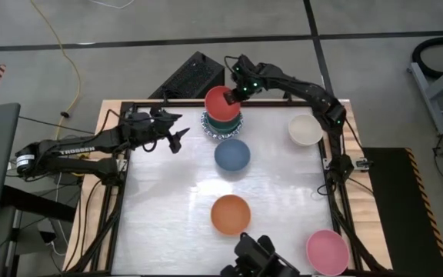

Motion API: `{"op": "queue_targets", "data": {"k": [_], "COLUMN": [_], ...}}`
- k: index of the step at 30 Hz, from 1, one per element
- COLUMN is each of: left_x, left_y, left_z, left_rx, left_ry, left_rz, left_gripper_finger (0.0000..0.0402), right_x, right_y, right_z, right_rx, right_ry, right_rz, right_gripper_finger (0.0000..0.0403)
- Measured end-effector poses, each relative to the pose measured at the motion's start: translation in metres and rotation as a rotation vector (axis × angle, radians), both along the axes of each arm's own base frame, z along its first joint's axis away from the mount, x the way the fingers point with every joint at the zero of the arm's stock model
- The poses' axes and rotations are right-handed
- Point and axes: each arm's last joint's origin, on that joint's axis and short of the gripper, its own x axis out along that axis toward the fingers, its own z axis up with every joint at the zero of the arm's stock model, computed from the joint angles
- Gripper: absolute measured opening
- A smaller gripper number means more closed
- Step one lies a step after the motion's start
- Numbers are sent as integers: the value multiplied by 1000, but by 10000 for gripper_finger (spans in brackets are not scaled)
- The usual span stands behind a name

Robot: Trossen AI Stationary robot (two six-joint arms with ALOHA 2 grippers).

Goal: Nest bowls inside each other
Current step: Stack the orange bowl on top of the green bowl

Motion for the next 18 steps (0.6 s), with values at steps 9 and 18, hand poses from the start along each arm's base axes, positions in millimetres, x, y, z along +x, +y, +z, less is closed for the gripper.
{"op": "queue_targets", "data": {"k": [9, 18], "left_x": [-1, -1], "left_y": [0, 0], "left_z": [-4, -4], "left_rx": [-30, -51], "left_ry": [23, 9], "left_rz": [7, 14], "left_gripper_finger": [270, 270], "right_x": [-1, 3], "right_y": [2, 8], "right_z": [-7, -8], "right_rx": [5, -27], "right_ry": [80, 125], "right_rz": [-26, -37], "right_gripper_finger": [8, 8]}}
